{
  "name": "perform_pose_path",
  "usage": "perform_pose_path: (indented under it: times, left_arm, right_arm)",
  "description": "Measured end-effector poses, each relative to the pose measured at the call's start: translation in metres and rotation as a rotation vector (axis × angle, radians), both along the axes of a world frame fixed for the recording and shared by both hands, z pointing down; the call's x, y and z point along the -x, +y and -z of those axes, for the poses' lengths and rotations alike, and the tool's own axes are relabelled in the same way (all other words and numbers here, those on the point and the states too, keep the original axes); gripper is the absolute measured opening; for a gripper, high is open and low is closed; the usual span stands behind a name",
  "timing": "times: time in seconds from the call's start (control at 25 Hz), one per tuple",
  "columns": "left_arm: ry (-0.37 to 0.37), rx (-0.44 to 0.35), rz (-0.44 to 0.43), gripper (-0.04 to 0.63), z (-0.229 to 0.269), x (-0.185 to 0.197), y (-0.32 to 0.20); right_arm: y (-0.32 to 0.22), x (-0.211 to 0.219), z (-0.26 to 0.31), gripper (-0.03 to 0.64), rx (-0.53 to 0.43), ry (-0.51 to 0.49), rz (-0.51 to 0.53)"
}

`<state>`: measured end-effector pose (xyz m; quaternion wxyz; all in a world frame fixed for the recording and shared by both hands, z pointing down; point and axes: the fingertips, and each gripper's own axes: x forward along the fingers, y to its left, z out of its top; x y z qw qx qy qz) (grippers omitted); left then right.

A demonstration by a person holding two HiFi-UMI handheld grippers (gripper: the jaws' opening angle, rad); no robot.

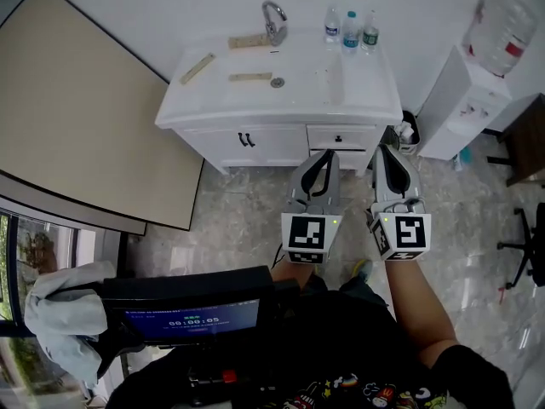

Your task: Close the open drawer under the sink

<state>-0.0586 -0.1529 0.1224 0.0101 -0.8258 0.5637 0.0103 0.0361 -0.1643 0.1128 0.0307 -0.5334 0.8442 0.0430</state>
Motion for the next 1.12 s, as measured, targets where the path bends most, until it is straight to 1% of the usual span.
perform_pose_path:
  times: [0.24, 0.84, 1.12]
  left_arm:
    - [-0.006, -0.018, 0.000, 0.008, 0.010, 0.005, -0.007]
    - [0.006, -0.020, -0.032, 0.008, 0.009, 0.016, -0.010]
    - [0.006, -0.012, -0.044, 0.008, 0.004, 0.017, 0.002]
  right_arm:
    - [0.000, 0.008, 0.001, 0.021, 0.005, 0.036, -0.007]
    - [0.004, 0.021, -0.003, 0.021, 0.006, 0.041, -0.034]
    - [0.018, 0.024, -0.006, 0.021, 0.014, 0.047, -0.037]
